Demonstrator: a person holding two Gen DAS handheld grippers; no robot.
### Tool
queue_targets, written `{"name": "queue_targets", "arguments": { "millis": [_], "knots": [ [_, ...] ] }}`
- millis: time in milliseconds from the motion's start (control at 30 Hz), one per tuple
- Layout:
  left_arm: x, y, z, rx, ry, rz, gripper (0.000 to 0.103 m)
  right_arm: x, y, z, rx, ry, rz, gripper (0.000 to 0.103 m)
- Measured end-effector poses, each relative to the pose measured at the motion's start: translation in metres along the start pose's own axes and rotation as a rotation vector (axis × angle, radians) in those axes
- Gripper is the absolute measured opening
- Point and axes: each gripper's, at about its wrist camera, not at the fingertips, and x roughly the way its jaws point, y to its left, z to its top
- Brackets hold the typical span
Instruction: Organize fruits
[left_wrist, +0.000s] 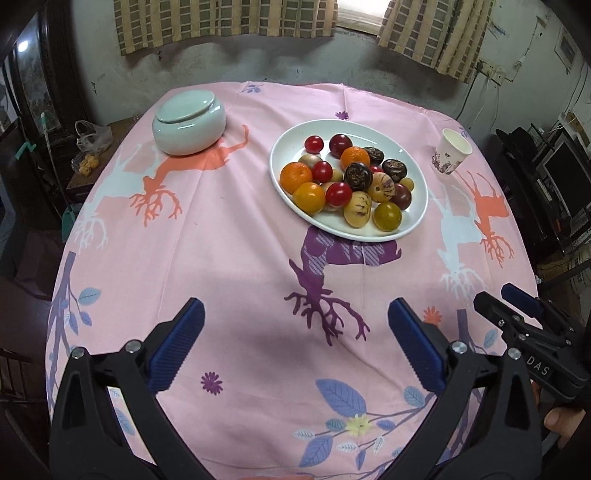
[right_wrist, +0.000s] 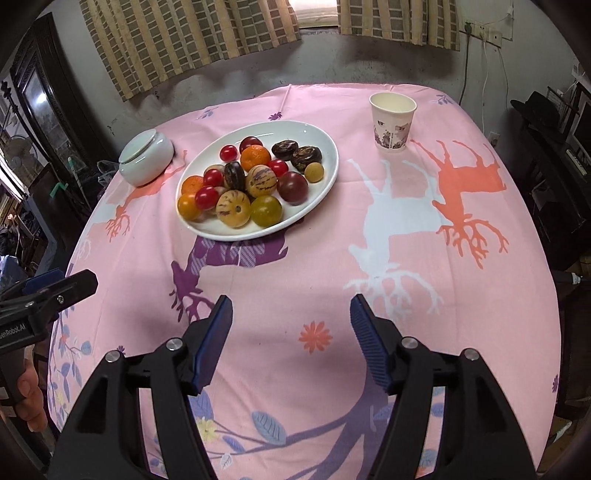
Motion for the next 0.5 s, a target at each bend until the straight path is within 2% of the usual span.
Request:
{"name": "queue_targets", "arguments": {
  "millis": [100,233,300,367,500],
  "knots": [
    [-0.018,0.002,-0.009,-0.008,-0.064,-0.017,0.101,-0.008,0.003,-0.007,-0.008,-0.006,0.004,0.067],
    [-0.026,0.002,-0.015,-0.002,-0.057,-0.01,0.101,-0.017,0.004,-0.015,-0.011,-0.008,0.006,0.067],
    [-0.026,0.002,-0.018,0.004,-0.029,-0.017,0.101,-0.019,0.003,-0.02,-0.008,-0.005,0.003,0.067],
    [-0.026,0.003,-0.022,0.002,-0.013,-0.02,0.101,-0.02,0.001,-0.026,0.001,0.001,-0.002,0.071],
    [-0.029,0.002,-0.032,0.021,-0.02,0.007,0.101,-0.019,-0.003,-0.037,0.009,0.018,-0.02,0.071]
  ]
}}
